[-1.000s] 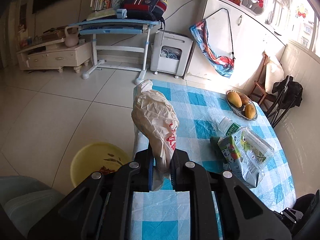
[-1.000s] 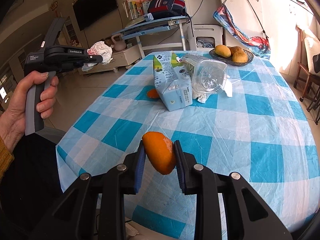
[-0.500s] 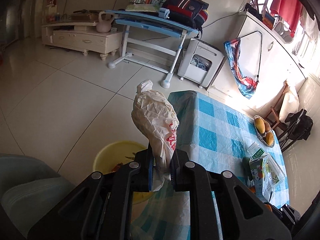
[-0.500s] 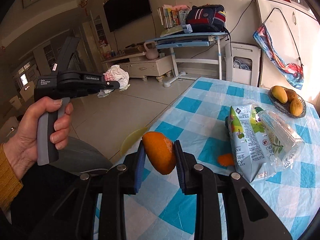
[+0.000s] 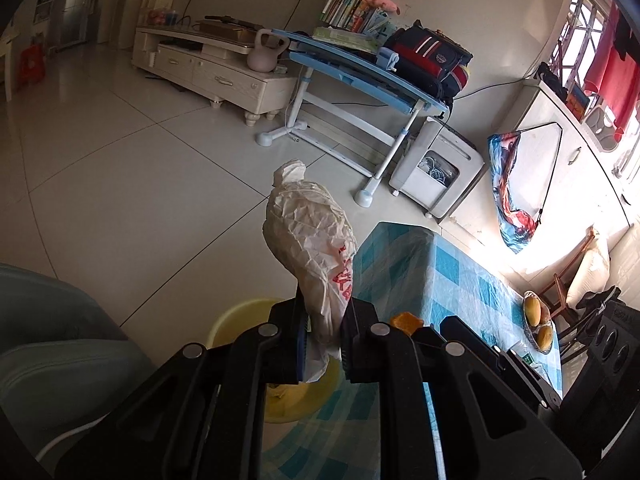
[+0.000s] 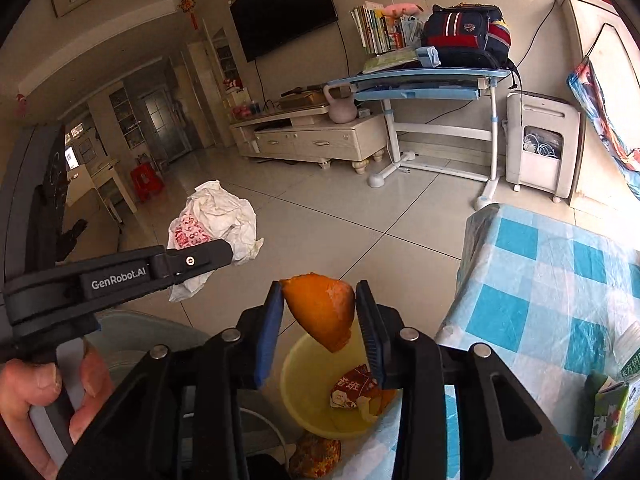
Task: Collect trash
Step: 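Carry the plastic bag and peel to the basin and release both, then move both grippers back toward the table, then grasp the light blue milk carton with the right gripper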
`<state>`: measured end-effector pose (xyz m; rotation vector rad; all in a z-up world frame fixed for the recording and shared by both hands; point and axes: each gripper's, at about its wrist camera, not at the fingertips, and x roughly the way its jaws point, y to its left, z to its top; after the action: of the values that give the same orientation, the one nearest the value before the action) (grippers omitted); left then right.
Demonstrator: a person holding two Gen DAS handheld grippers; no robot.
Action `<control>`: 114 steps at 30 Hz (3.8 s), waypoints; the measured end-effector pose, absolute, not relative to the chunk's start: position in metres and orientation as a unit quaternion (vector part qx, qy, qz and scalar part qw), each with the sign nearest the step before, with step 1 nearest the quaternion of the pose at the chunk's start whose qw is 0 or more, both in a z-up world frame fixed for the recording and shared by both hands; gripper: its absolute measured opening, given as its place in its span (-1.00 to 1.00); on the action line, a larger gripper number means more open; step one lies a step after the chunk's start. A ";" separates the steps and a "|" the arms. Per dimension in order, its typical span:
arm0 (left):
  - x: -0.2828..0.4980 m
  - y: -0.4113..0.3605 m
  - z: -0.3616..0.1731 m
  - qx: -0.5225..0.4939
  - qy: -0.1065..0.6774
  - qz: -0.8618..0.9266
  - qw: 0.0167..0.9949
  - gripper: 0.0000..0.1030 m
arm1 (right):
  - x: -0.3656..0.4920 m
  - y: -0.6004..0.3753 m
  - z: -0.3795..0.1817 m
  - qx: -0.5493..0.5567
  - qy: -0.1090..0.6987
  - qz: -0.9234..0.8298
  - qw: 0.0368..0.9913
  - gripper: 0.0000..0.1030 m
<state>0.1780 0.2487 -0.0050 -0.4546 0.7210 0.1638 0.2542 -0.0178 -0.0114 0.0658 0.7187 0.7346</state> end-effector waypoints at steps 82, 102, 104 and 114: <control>0.133 0.088 0.024 0.095 0.285 0.028 0.953 0.68 | 0.152 -0.268 -0.013 -0.028 0.344 0.140 0.928 0.46; 0.138 0.032 0.005 0.176 0.298 -0.033 0.938 0.68 | 0.189 -0.232 -0.029 -0.028 0.378 0.224 0.898 0.24; 0.139 0.031 0.005 0.174 0.299 -0.035 0.938 0.68 | 0.193 -0.230 -0.037 -0.036 0.386 0.215 0.896 0.24; 0.147 0.014 -0.007 0.184 0.322 -0.064 0.926 0.68 | 0.196 -0.253 -0.037 0.009 0.408 0.200 0.891 -0.59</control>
<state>0.1467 0.0138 -0.0065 0.3778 0.6611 -0.1307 0.1955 -0.2534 -0.0372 0.0179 0.8472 0.4156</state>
